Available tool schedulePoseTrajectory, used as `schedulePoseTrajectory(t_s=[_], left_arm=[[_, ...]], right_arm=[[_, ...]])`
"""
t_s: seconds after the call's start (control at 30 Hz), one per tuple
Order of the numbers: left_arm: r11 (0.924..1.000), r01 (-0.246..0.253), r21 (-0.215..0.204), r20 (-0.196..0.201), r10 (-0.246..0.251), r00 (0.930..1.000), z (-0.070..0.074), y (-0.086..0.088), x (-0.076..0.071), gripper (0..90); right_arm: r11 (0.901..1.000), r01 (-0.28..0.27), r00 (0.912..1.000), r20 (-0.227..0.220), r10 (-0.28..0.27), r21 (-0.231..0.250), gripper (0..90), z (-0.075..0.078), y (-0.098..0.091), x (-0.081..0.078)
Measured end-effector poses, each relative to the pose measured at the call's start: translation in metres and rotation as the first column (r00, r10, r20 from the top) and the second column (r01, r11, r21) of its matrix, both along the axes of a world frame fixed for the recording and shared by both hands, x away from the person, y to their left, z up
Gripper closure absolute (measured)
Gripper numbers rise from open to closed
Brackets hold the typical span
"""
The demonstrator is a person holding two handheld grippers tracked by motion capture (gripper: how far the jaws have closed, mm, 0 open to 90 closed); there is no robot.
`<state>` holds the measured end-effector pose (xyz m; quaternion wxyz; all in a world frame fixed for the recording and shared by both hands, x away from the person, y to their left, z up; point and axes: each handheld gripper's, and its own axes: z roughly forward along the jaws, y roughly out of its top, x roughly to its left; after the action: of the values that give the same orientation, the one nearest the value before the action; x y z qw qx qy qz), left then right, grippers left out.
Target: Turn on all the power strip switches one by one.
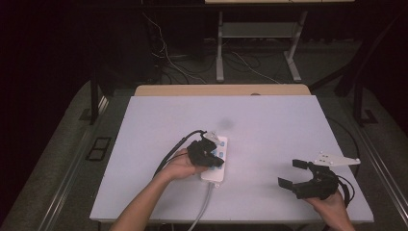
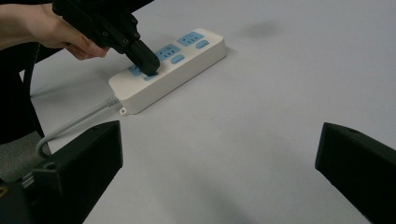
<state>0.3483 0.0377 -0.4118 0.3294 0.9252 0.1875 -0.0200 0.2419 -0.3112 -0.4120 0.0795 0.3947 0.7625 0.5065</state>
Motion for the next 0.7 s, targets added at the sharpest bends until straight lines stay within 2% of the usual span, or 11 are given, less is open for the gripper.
schedulePoseTrajectory(t_s=[0.07,0.17,0.23,0.3,0.33,0.43,0.7], left_arm=[[0.9999,0.006,0.015,0.021,-0.007,0.9998,0.001,-0.001,-0.003,90.0],[0.9997,0.015,0.017,0.013,-0.015,0.9998,0.002,0.0,-0.004,89.9],[0.9996,0.015,0.022,0.035,-0.016,0.9993,0.003,0.0,-0.005,89.9],[0.9995,0.009,0.029,0.035,-0.01,0.9993,0.004,0.0,-0.005,89.9],[0.9996,0.01,0.028,0.033,-0.011,0.9994,0.005,0.0,-0.005,89.9],[0.9999,0.005,-0.009,0.024,-0.005,0.9997,0.009,0.002,-0.006,89.9],[0.9997,0.01,-0.023,0.032,-0.01,0.9994,0.019,0.003,-0.004,89.8]], right_arm=[[1.0,-0.001,1.0,-0.001,0.001,0.0,0.5,0.0,0.0,0.0],[1.0,0.001,1.0,-0.004,-0.001,0.001,0.5,-0.001,0.0,0.0],[1.0,0.002,1.0,-0.004,-0.002,0.001,0.5,-0.001,-0.001,0.0],[1.0,0.006,1.0,-0.004,-0.006,0.001,0.6,-0.001,-0.001,0.0],[1.0,0.007,1.0,-0.004,-0.007,0.001,0.5,-0.001,-0.002,0.0],[0.9999,0.011,0.9999,-0.001,-0.011,-0.004,0.5,-0.001,-0.002,0.0],[0.9999,0.011,0.9999,0.0,-0.011,-0.005,0.5,-0.001,-0.002,-0.001]])
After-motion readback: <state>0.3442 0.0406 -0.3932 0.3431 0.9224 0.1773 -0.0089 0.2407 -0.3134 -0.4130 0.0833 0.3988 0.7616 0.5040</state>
